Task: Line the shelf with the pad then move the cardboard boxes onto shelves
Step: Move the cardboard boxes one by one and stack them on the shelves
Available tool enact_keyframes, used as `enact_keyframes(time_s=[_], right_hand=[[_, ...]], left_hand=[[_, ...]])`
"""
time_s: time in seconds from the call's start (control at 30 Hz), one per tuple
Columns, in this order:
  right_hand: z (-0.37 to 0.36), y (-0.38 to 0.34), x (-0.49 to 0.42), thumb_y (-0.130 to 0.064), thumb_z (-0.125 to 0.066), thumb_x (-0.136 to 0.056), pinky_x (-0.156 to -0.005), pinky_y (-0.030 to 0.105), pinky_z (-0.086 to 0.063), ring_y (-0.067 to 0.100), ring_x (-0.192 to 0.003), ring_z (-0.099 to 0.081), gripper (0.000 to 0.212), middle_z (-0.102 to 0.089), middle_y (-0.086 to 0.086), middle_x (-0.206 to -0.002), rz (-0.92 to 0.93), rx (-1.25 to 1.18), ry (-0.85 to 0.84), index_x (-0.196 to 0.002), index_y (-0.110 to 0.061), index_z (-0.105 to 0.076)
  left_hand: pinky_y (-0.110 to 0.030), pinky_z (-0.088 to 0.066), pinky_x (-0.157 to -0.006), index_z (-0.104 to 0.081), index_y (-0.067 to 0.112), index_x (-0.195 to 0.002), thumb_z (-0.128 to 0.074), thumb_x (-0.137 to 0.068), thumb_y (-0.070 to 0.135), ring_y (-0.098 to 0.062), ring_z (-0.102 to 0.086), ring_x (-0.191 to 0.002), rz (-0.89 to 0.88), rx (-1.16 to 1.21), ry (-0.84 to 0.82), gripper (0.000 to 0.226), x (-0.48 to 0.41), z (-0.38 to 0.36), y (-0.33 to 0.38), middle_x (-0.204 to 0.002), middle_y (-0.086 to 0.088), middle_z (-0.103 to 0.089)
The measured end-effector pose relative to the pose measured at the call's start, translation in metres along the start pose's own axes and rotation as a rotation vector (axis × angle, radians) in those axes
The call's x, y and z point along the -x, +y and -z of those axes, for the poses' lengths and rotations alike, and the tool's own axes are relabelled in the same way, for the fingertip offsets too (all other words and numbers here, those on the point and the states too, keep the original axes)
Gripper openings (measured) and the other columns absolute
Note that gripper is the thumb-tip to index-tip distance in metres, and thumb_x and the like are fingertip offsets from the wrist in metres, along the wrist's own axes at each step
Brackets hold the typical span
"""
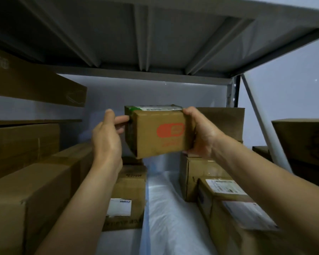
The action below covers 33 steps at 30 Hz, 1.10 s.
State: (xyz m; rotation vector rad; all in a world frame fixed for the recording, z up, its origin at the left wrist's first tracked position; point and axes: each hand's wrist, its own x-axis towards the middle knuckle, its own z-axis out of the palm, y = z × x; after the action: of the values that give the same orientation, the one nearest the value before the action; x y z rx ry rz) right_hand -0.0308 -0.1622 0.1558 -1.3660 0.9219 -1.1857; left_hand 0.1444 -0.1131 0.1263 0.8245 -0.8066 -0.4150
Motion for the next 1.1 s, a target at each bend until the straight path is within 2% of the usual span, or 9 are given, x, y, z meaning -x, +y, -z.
enact_keyframes(time_s=[0.13,0.27,0.4,0.53,0.67,0.8,0.9,0.97,1.1], right_hand=[[0.050,-0.017,0.035,-0.053,-0.052,-0.079,-0.069,0.034,-0.051,0.024,-0.089,-0.061,0.038,-0.063,0.007,-0.091,-0.006,-0.084,0.101,-0.099,-0.021,-0.059],[0.096,-0.018,0.063,-0.050,-0.051,-0.083,-0.079,0.040,-0.051,0.024,-0.090,-0.059,0.035,-0.060,0.008,-0.093,-0.019,-0.049,0.262,-0.099,-0.020,-0.058],[0.123,-0.005,0.079,-0.049,-0.046,-0.088,-0.078,0.038,-0.047,0.022,-0.080,-0.055,0.033,-0.056,0.008,-0.082,-0.069,0.013,0.321,-0.083,-0.018,-0.054],[0.143,0.016,0.079,-0.053,-0.048,-0.087,-0.092,0.043,-0.041,0.023,-0.086,-0.052,0.033,-0.054,0.007,-0.090,-0.123,0.058,0.331,-0.091,-0.020,-0.052],[0.150,0.034,0.072,-0.055,-0.046,-0.089,-0.096,0.039,-0.043,0.020,-0.091,-0.056,0.031,-0.060,0.005,-0.094,-0.113,0.135,0.300,-0.093,-0.026,-0.055],[0.146,0.043,0.067,-0.053,-0.047,-0.089,-0.072,0.029,-0.044,0.015,-0.086,-0.055,0.037,-0.061,0.002,-0.095,-0.110,0.143,0.282,-0.111,-0.024,-0.055],[0.145,0.045,0.066,-0.055,-0.048,-0.089,-0.062,0.026,-0.038,0.012,-0.084,-0.051,0.051,-0.058,0.001,-0.098,-0.102,0.146,0.280,-0.128,-0.022,-0.049],[0.147,0.045,0.065,-0.054,-0.047,-0.090,-0.065,0.026,-0.036,0.010,-0.081,-0.048,0.052,-0.055,-0.001,-0.096,-0.105,0.160,0.272,-0.132,-0.022,-0.046],[0.149,0.052,0.065,-0.055,-0.047,-0.089,-0.088,0.033,-0.032,0.016,-0.093,-0.044,0.050,-0.051,-0.001,-0.092,-0.159,0.202,0.262,-0.127,-0.023,-0.046]], left_hand=[[-0.032,-0.041,-0.079,-0.064,0.026,-0.078,-0.045,-0.097,0.035,-0.012,-0.056,-0.090,-0.003,-0.079,-0.195,0.028,0.021,-0.016,0.005,-0.091,0.008,-0.067],[-0.030,-0.042,-0.079,-0.063,0.020,-0.091,-0.059,-0.089,0.033,-0.009,-0.056,-0.089,-0.004,-0.152,-0.497,0.013,0.058,-0.046,0.002,-0.091,0.006,-0.062],[-0.016,-0.045,-0.063,-0.047,0.027,-0.121,-0.071,-0.079,0.028,0.003,-0.054,-0.092,0.085,-0.214,-0.745,0.048,0.092,-0.079,-0.017,-0.105,0.019,-0.056],[-0.041,-0.050,-0.093,-0.038,0.034,-0.134,-0.074,-0.080,0.023,-0.019,-0.053,-0.118,0.198,-0.271,-0.733,0.066,0.105,-0.093,-0.047,-0.139,0.005,-0.047],[-0.035,-0.054,-0.083,-0.036,0.030,-0.141,-0.064,-0.088,0.015,-0.020,-0.057,-0.114,0.237,-0.289,-0.684,0.061,0.113,-0.094,-0.068,-0.140,0.001,-0.049],[-0.044,-0.051,-0.095,-0.034,0.030,-0.143,-0.062,-0.090,0.015,-0.022,-0.058,-0.115,0.251,-0.340,-0.632,0.061,0.116,-0.090,-0.084,-0.137,-0.003,-0.053],[-0.041,-0.051,-0.097,-0.035,0.028,-0.144,-0.061,-0.091,0.013,-0.021,-0.056,-0.117,0.232,-0.347,-0.591,0.061,0.118,-0.091,-0.088,-0.137,-0.004,-0.053],[-0.038,-0.051,-0.096,-0.036,0.027,-0.145,-0.060,-0.090,0.012,-0.020,-0.057,-0.116,0.225,-0.353,-0.573,0.062,0.119,-0.092,-0.090,-0.137,-0.004,-0.054],[-0.042,-0.052,-0.095,-0.036,0.028,-0.144,-0.061,-0.091,0.015,-0.022,-0.058,-0.116,0.249,-0.377,-0.562,0.060,0.120,-0.090,-0.092,-0.136,-0.006,-0.054]])
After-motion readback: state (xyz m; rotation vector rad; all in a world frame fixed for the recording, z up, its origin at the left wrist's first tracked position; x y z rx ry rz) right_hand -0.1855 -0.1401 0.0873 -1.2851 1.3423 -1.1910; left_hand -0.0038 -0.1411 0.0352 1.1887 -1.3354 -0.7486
